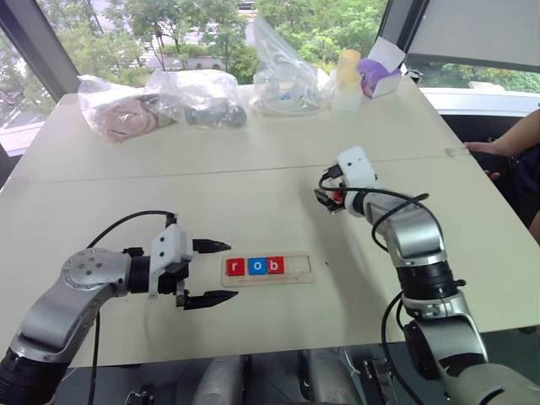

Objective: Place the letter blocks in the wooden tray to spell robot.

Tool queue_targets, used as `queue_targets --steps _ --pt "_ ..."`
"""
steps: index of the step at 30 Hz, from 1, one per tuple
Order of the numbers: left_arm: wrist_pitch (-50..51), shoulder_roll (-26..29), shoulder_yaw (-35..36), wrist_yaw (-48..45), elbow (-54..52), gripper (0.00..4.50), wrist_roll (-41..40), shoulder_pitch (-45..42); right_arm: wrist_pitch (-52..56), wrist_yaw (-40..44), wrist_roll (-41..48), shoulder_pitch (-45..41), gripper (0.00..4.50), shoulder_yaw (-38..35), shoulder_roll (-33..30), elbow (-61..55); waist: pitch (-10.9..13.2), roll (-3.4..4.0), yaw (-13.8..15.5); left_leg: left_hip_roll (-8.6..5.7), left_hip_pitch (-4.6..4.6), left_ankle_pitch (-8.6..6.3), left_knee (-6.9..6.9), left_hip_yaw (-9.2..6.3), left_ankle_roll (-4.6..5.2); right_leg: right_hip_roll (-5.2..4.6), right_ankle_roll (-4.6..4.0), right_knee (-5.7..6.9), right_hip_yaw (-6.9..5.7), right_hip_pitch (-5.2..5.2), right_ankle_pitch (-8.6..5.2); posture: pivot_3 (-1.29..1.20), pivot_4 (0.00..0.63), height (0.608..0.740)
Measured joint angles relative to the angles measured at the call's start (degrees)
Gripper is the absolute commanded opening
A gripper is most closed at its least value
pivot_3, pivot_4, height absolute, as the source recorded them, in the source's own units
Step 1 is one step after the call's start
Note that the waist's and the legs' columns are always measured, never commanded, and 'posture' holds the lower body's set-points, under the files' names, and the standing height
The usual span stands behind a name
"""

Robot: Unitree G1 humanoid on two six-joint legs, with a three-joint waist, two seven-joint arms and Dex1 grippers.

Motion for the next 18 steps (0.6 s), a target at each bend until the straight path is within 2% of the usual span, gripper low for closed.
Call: queue_targets --steps 9,18 --pt "0.95 0.02 -0.01 0.84 -0.28 4.50 -0.04 -0.01 -0.54 -7.02 -0.83 2.44 4.47 -1.34 3.46 1.51 0.00 0.00 0.00 0.00 0.03 0.00 0.01 0.01 0.00 0.05 0.01 0.00 0.00 0.03 0.00 0.00 0.150 0.740" --pt "1.23 0.02 -0.02 1.86 -0.85 4.50 -0.05 0.19 2.39 -10.97 2.65 -1.19 4.47 -9.67 8.16 7.38 -0.01 0.01 -0.07 0.01 0.06 0.00 0.01 0.02 0.01 0.07 0.00 0.03 0.00 0.05 0.00 0.00 0.150 0.740"
